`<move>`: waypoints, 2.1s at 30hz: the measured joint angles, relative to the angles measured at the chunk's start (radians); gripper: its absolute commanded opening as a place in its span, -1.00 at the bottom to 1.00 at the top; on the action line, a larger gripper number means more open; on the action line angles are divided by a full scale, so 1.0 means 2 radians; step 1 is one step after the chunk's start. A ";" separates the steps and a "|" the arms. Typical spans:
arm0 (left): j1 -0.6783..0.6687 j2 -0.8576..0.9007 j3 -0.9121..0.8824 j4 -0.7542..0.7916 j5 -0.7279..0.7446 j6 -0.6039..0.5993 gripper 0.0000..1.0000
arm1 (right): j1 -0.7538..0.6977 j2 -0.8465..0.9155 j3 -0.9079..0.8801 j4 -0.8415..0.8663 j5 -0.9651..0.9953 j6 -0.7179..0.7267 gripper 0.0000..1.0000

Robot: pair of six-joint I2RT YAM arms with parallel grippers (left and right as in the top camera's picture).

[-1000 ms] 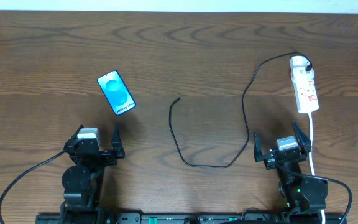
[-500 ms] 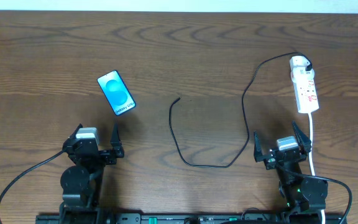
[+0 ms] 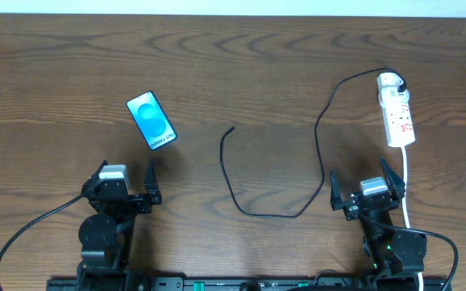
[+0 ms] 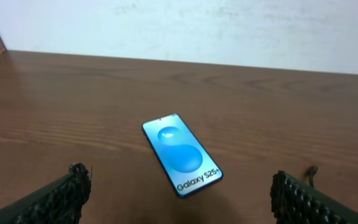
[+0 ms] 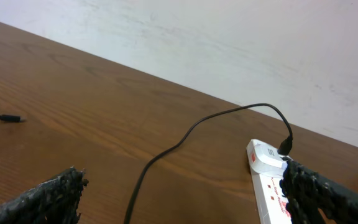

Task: Plug charger to phone and switch on socket
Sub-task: 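Raise the left arm and move the left gripper over the phone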

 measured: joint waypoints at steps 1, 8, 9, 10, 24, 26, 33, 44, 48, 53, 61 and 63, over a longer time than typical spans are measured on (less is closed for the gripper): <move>0.000 0.000 0.003 0.000 0.000 0.000 0.89 | 0.000 0.000 0.000 0.000 0.000 0.000 0.98; 0.000 0.001 0.019 0.000 0.000 0.000 0.88 | 0.000 0.000 0.000 0.000 0.000 0.000 0.98; 0.000 0.002 0.020 0.000 0.000 0.000 0.88 | 0.000 0.000 0.000 0.000 0.000 0.000 0.98; 0.000 0.004 0.022 0.000 0.000 0.000 0.88 | 0.000 0.000 0.000 0.000 0.000 0.000 0.99; 0.000 0.105 0.089 0.000 0.005 0.000 0.88 | 0.000 0.000 0.000 0.000 0.000 0.000 0.99; 0.000 0.125 0.100 0.000 0.012 0.000 0.88 | 0.000 0.000 0.000 0.000 0.000 0.000 0.98; 0.000 0.207 0.151 0.000 0.029 0.000 0.88 | 0.000 0.000 0.000 0.000 0.000 0.000 0.99; 0.000 0.369 0.284 -0.058 0.065 0.000 0.88 | 0.000 0.000 0.000 0.000 0.000 0.000 0.98; 0.000 0.424 0.344 -0.093 0.070 0.000 0.88 | 0.000 0.000 0.000 0.000 0.000 0.000 0.99; 0.000 0.482 0.411 -0.134 0.070 0.000 0.88 | 0.000 0.000 0.000 0.000 0.000 0.000 0.98; 0.000 0.562 0.487 -0.175 0.071 0.000 0.88 | 0.000 0.000 0.000 0.000 0.000 0.000 0.99; 0.000 0.579 0.503 -0.186 0.072 0.000 0.88 | 0.000 0.000 0.000 0.000 0.000 0.000 0.99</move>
